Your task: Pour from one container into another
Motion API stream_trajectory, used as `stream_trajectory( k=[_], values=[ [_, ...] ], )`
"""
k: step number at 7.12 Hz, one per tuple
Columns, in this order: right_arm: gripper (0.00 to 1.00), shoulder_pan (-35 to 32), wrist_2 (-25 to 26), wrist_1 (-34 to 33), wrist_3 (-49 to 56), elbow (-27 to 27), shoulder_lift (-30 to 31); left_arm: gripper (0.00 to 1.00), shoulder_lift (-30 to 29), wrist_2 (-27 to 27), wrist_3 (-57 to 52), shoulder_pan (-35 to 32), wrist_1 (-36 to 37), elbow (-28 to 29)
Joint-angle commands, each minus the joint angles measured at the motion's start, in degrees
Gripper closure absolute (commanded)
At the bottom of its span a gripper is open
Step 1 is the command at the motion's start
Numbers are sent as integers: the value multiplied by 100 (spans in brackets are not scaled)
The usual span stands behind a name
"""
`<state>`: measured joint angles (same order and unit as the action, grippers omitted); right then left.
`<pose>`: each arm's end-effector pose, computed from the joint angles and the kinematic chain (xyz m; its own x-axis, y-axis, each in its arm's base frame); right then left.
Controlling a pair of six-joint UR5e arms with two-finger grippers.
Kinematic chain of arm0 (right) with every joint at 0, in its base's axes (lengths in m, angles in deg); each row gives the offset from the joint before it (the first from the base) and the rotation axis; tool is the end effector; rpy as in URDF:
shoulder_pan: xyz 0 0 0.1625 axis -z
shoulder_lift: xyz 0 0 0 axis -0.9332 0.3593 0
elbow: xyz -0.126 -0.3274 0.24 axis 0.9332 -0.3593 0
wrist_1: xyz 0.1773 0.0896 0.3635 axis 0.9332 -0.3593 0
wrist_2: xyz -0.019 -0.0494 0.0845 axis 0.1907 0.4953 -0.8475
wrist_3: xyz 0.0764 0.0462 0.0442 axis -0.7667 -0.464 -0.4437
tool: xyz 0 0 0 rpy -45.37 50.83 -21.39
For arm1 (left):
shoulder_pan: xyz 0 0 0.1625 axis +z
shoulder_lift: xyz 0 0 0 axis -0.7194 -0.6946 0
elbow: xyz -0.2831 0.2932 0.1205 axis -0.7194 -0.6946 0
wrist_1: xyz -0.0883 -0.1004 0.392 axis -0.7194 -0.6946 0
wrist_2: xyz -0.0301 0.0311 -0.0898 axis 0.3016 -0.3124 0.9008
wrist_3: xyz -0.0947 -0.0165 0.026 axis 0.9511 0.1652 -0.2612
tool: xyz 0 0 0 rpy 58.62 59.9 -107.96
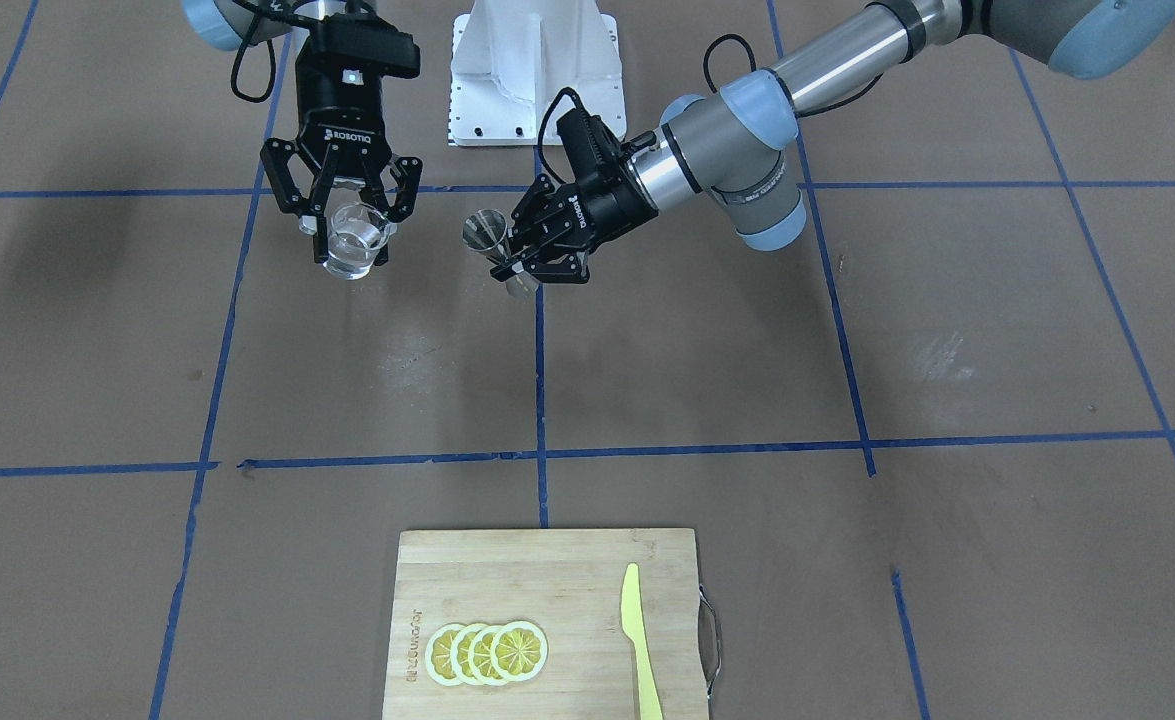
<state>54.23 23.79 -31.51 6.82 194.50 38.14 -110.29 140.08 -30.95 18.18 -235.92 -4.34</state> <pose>-0.4259 -0.3362 0.2235 0.9454 -0.2171 0.2432 -0.1821 0.2673 0.9462 0.5420 -0.4112 0.2069 0.2065 0.9696 -0.1316 0.2957 0.0663 0.9530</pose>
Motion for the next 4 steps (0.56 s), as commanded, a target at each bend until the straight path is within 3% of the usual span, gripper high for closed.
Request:
stream_trajectory(
  k=[1, 4],
  values=[
    [100, 21, 85, -90, 141, -9, -53, 100, 3, -1, 3, 14, -9, 0],
    [100, 64, 216, -1144, 159, -9, -668, 100, 3, -27, 21, 58, -9, 0]
  ],
)
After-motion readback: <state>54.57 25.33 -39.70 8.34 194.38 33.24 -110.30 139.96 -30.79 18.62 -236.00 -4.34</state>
